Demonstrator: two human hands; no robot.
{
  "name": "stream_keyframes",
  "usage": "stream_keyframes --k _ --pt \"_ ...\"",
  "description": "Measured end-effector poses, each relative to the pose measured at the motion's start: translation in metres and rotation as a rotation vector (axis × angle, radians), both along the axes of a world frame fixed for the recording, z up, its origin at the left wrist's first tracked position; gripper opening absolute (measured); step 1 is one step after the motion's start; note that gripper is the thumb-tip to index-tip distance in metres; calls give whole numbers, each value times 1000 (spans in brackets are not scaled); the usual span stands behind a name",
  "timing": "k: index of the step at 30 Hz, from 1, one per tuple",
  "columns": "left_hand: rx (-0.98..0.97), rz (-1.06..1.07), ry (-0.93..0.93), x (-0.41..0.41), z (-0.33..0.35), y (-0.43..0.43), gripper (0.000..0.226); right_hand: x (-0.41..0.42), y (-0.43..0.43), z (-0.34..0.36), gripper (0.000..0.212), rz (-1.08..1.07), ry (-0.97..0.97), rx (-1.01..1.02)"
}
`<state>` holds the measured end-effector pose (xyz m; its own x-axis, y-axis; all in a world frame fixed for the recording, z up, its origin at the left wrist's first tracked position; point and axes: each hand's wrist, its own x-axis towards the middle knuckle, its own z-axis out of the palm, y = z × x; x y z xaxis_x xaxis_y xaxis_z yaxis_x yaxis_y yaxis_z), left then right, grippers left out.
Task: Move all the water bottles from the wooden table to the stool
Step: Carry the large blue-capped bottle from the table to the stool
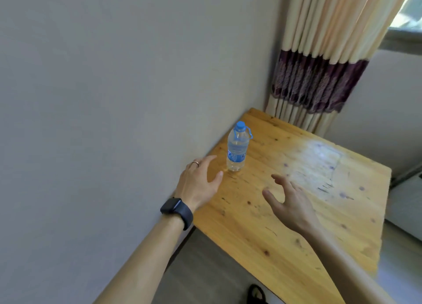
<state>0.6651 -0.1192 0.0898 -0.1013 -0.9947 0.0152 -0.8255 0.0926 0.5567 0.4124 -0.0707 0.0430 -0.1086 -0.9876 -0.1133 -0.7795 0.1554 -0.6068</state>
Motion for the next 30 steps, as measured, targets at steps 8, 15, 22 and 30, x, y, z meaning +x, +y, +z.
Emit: stream_keyframes --k 8,15,22,30 --pt "121 -34 66 -38 -35 -108 62 -8 -107 -37 70 -75 -73 74" --pt "262 44 211 -92 -55 -190 84 -27 -204 -80 85 2 -190 222" --pt "369 86 186 -111 -96 -245 96 -23 -273 -122 107 140 -319 333" --pt "280 51 167 -94 -106 -259 60 1 -297 -149 104 165 -376 365"
